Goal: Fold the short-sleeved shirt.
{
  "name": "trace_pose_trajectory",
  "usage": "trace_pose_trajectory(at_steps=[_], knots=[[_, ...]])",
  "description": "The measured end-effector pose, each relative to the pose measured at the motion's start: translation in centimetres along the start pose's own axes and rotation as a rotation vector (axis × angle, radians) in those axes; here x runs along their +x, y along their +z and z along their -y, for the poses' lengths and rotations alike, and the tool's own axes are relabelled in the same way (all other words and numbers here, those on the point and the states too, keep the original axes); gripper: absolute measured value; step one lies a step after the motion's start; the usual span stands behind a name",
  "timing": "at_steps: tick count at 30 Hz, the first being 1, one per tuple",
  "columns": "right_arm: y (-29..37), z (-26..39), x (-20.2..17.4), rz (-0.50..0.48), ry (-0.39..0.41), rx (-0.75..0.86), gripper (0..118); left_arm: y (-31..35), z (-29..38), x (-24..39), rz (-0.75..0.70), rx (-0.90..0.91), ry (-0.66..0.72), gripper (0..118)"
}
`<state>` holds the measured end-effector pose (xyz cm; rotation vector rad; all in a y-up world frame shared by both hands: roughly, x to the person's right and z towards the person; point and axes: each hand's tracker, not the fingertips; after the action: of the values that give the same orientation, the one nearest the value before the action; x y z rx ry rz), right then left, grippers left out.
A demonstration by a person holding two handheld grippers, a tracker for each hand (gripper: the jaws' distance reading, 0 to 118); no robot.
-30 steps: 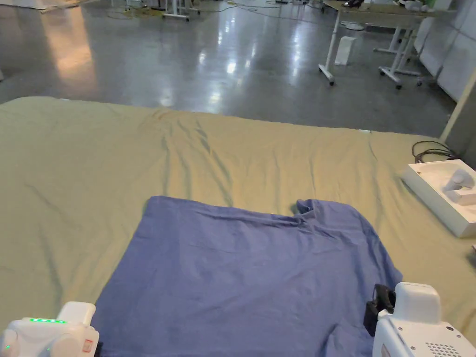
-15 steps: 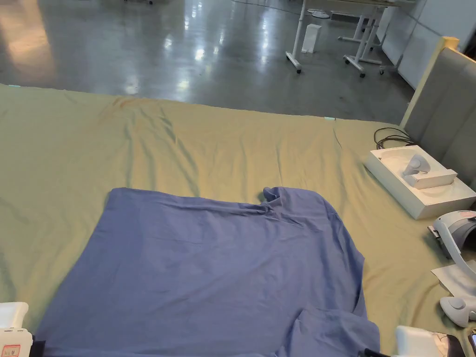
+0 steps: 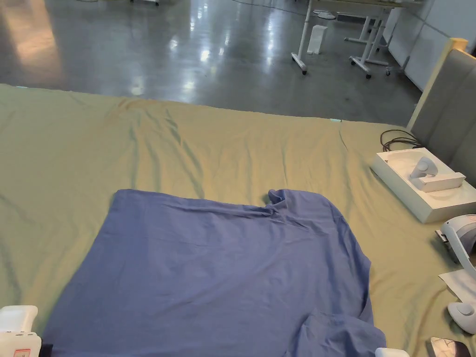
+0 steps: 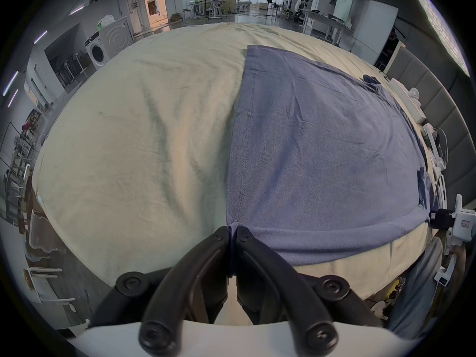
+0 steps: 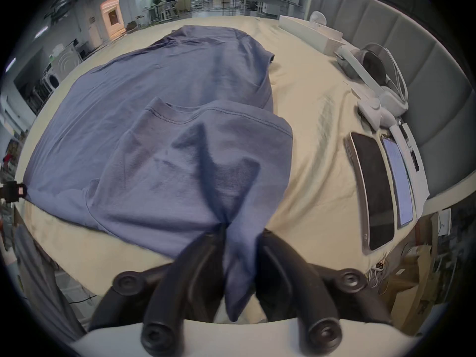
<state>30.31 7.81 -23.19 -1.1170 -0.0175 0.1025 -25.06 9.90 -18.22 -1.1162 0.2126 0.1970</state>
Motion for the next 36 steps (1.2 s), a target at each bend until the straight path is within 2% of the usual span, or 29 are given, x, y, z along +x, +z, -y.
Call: trace_pose_trajectory(at_steps=[3,11,20,28,36], knots=[[0.9,0.0,0.6,-0.021,-0.017,0.017,7,0.2,0.0,0.2,-0.008,0.007,-0.009,5],[4.5,-1.0,0.3,-0.003,-0.029,0.167,6,1.2,-1.3,-0.4,0.008,0.085,0.001,5],[4.7,-8.0,0.5,-0.03,-0.055,0.262,6,1.8,-7.3,0.7,0.031,0.208,-0.01,5],[0.3,-17.1,0.0,-0.033,-0.09,0.294,6,-4.0,-15.8,1.5,0.025,0.216,-0.011,5],[-6.7,-21.6,-1.0,-0.012,-0.102,0.173,6,-11.0,-19.6,2.2,0.02,0.113,-0.023,5]])
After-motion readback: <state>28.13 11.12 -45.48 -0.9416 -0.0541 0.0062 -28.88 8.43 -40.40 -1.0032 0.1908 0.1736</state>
